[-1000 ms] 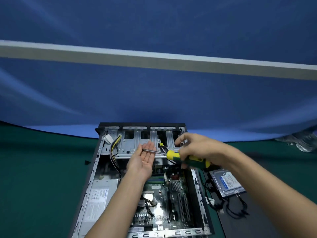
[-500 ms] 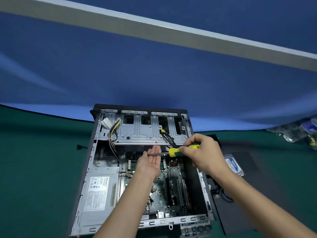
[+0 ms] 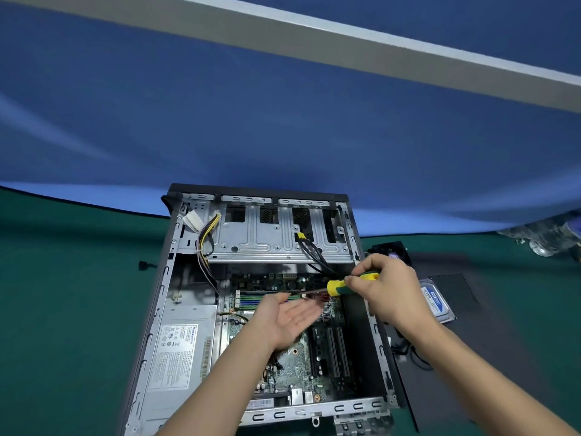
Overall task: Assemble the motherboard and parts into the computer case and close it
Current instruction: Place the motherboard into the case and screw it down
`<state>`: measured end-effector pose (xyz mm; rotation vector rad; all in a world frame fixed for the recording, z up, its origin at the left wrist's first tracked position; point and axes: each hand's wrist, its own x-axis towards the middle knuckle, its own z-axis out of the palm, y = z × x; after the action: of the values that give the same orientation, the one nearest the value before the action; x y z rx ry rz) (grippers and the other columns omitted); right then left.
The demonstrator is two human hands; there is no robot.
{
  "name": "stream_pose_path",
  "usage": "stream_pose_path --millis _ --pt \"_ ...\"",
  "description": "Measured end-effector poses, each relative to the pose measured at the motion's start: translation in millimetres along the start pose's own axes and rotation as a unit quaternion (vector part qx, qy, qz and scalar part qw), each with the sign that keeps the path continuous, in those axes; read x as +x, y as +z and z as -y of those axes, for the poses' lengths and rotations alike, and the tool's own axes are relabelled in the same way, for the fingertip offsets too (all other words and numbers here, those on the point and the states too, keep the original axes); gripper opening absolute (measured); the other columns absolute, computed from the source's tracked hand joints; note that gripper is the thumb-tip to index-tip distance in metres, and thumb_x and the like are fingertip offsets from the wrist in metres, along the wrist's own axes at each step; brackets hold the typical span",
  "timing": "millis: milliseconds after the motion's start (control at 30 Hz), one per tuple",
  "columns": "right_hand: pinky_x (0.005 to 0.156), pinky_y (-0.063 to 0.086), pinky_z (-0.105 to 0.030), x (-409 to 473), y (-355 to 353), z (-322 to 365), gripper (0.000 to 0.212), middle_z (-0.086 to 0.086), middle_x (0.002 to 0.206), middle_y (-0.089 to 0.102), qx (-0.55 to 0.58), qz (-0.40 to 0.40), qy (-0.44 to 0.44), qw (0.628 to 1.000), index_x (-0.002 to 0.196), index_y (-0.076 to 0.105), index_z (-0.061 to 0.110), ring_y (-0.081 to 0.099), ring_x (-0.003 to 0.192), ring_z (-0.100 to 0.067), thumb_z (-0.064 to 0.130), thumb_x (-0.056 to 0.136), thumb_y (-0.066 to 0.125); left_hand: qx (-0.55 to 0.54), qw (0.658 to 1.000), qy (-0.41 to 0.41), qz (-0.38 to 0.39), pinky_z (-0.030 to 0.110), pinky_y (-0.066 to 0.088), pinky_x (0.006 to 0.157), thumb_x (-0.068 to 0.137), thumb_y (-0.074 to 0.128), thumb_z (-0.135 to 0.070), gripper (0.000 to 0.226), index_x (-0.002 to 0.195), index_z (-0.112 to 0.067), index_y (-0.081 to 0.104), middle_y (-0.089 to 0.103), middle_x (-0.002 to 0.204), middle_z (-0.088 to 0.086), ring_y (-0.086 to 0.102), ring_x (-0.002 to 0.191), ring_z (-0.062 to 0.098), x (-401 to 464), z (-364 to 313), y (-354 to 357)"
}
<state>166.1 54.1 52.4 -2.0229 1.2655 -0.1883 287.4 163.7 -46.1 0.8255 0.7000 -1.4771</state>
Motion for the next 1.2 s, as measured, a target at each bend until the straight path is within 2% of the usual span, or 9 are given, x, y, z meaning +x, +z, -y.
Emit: stream_pose_path --millis 133,233,267,333,433,500,567,733,1200 --pt "0.041 0.034 -0.021 4 -7 -8 0.014 0.004 0.056 0.057 -0.048 -0.014 0.011 0.999 0.070 0.061 0.022 0.043 0.034 -0.007 0.020 0.077 0.073 0.212 0.974 0.041 -0.063 0.040 0.054 0.061 0.100 0.039 -0.019 0.034 0.095 0.006 0.060 0.069 0.085 0.022 0.066 0.078 0.033 9 -9 -14" --pt "0.042 0.040 -0.023 8 -9 -12 0.010 0.004 0.060 0.061 -0.078 -0.010 0.020 0.997 0.071 0.063 0.019 0.048 0.036 -0.008 0.018 0.077 0.071 0.342 0.914 0.164 -0.144 0.032 0.052 0.053 0.096 0.045 -0.007 0.021 0.091 0.002 0.062 0.066 0.084 0.016 0.061 0.065 0.024 17 -11 -25" --pt "0.043 0.041 -0.025 10 -8 -14 0.009 0.003 0.061 0.061 -0.083 -0.007 0.023 0.996 0.071 0.063 0.019 0.049 0.038 -0.010 0.018 0.077 0.070 0.405 0.866 0.229 -0.180 0.032 0.051 0.057 0.093 0.046 -0.003 0.018 0.092 0.000 0.064 0.066 0.086 0.014 0.059 0.065 0.022 22 -10 -28" --pt "0.042 0.038 -0.023 14 -5 -16 0.010 0.004 0.060 0.061 -0.094 0.002 0.025 0.995 0.071 0.062 0.020 0.047 0.037 -0.008 0.018 0.077 0.070 0.572 0.704 0.350 -0.234 0.032 0.052 0.077 0.091 0.052 -0.003 0.020 0.101 -0.009 0.067 0.067 0.101 0.005 0.059 0.081 0.017 30 -6 -31" --pt "0.045 0.034 -0.021 20 1 -17 0.012 0.005 0.062 0.060 -0.109 0.017 0.022 0.994 0.070 0.061 0.022 0.048 0.042 -0.009 0.019 0.077 0.070 0.711 0.503 0.442 -0.213 0.029 0.042 0.100 0.089 0.056 -0.009 0.040 0.128 -0.019 0.055 0.056 0.122 -0.004 0.049 0.112 0.013 41 -5 -29" --pt "0.046 0.034 -0.022 24 5 -17 0.013 0.005 0.063 0.060 -0.112 0.022 0.022 0.993 0.069 0.060 0.022 0.049 0.047 -0.012 0.019 0.076 0.070 0.783 0.412 0.421 -0.202 0.031 0.032 0.106 0.088 0.056 -0.013 0.051 0.137 -0.022 0.046 0.052 0.128 -0.003 0.041 0.120 0.016 49 -8 -32" --pt "0.045 0.034 -0.023 27 8 -18 0.014 0.004 0.063 0.060 -0.116 0.028 0.023 0.993 0.069 0.059 0.022 0.048 0.048 -0.012 0.019 0.076 0.070 0.831 0.362 0.369 -0.204 0.035 0.026 0.110 0.087 0.059 -0.018 0.055 0.139 -0.021 0.041 0.049 0.133 0.001 0.039 0.125 0.020 56 -12 -38" --pt "0.045 0.033 -0.022 31 10 -19 0.015 0.005 0.062 0.060 -0.136 0.036 0.024 0.990 0.068 0.058 0.022 0.050 0.048 -0.011 0.019 0.077 0.069 0.863 0.319 0.329 -0.212 0.040 0.029 0.109 0.087 0.062 -0.014 0.054 0.138 -0.020 0.043 0.052 0.131 0.006 0.044 0.123 0.026 66 -15 -41" --pt "0.047 0.036 -0.021 33 13 -16 0.013 0.006 0.066 0.060 -0.156 0.054 0.004 0.986 0.071 0.058 0.023 0.054 0.056 -0.010 0.021 0.078 0.068 0.863 0.312 0.336 -0.211 0.038 0.034 0.103 0.090 0.060 -0.017 0.048 0.136 -0.026 0.050 0.057 0.128 0.003 0.052 0.116 0.024 70 -20 -37"
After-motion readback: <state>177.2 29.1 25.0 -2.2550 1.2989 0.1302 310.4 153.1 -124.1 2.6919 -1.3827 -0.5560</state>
